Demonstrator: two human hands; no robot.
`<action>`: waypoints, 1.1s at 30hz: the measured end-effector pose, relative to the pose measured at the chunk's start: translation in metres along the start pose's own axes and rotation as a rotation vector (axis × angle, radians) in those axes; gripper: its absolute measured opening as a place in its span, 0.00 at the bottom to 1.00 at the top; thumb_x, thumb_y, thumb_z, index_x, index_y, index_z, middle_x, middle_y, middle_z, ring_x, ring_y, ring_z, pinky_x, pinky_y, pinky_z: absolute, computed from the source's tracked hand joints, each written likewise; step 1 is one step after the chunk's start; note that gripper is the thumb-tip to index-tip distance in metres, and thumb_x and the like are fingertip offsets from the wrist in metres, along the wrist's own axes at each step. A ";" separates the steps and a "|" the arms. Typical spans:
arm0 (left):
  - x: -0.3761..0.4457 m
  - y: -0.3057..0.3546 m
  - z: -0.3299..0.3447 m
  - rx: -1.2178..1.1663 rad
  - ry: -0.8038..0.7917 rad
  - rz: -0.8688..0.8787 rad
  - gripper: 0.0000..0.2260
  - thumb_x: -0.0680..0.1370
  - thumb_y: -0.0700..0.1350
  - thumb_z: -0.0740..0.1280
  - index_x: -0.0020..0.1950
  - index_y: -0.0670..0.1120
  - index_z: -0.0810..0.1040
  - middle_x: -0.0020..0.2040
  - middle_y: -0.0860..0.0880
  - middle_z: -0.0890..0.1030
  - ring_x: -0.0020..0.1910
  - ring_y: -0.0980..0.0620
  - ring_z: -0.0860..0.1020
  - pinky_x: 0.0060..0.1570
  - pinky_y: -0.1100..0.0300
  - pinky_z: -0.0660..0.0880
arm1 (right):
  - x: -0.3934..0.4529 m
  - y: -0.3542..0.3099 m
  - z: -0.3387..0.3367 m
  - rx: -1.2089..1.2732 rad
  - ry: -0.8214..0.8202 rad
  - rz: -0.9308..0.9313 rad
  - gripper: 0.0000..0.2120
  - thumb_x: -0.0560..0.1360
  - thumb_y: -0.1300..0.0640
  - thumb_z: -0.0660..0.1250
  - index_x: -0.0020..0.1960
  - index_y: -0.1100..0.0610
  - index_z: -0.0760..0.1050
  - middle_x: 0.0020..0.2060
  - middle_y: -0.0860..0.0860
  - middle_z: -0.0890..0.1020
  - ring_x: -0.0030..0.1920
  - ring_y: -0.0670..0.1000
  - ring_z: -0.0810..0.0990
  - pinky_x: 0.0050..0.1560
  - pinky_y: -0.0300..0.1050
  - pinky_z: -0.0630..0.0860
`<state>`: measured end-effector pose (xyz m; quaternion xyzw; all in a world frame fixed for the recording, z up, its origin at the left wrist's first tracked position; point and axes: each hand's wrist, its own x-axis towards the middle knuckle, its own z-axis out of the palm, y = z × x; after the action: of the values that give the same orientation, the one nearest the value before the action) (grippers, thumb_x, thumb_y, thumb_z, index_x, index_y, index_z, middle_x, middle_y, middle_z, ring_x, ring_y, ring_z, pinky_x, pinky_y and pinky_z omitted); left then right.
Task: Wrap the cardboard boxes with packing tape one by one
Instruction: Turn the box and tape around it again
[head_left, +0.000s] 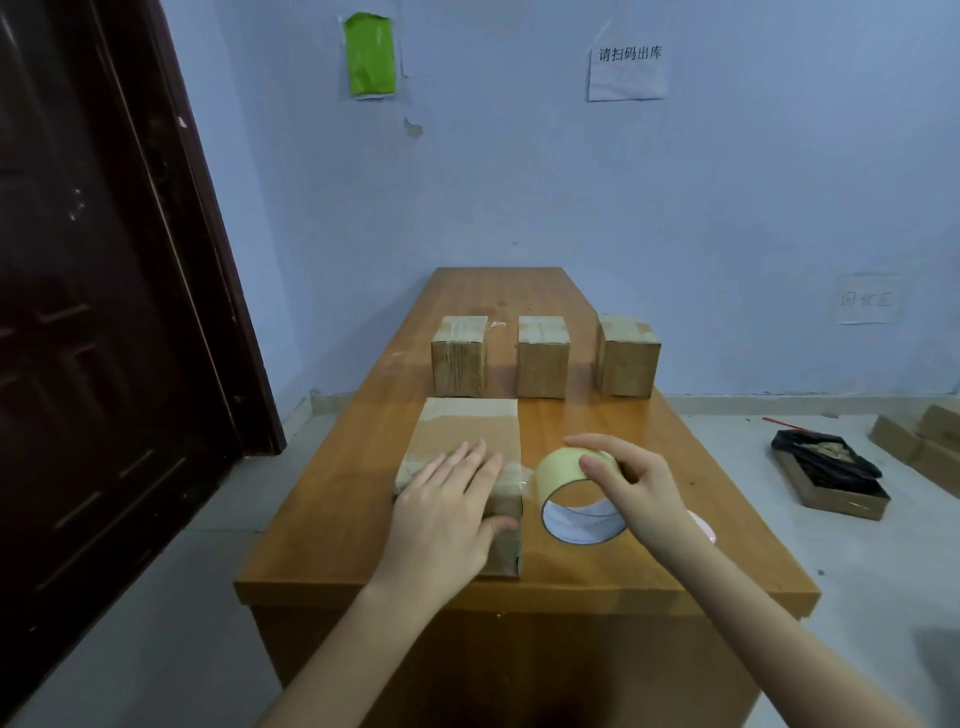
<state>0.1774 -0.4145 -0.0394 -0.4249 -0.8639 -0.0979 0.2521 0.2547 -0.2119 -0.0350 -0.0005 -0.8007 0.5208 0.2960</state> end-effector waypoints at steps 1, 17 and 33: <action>0.000 0.001 0.000 -0.012 -0.002 -0.015 0.30 0.78 0.63 0.51 0.76 0.52 0.55 0.76 0.54 0.56 0.75 0.56 0.52 0.69 0.64 0.41 | -0.002 0.004 -0.002 -0.030 -0.008 0.005 0.14 0.76 0.63 0.67 0.48 0.43 0.81 0.44 0.38 0.84 0.46 0.41 0.81 0.44 0.31 0.75; 0.003 0.000 -0.002 0.013 0.011 -0.026 0.28 0.78 0.65 0.49 0.76 0.57 0.52 0.75 0.54 0.59 0.74 0.56 0.56 0.70 0.62 0.49 | 0.007 -0.020 -0.010 -1.151 -0.471 -0.019 0.41 0.70 0.27 0.47 0.77 0.47 0.54 0.72 0.49 0.63 0.71 0.50 0.60 0.71 0.48 0.57; 0.004 0.005 0.000 0.034 -0.031 -0.025 0.24 0.81 0.59 0.44 0.76 0.55 0.53 0.76 0.50 0.58 0.75 0.52 0.56 0.72 0.58 0.51 | -0.033 -0.040 0.067 -1.035 -0.342 -0.039 0.31 0.80 0.52 0.51 0.78 0.60 0.43 0.78 0.55 0.52 0.77 0.50 0.45 0.74 0.50 0.31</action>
<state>0.1794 -0.4085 -0.0371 -0.4111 -0.8745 -0.0796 0.2446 0.2625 -0.2966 -0.0365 -0.0465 -0.9891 0.0454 0.1323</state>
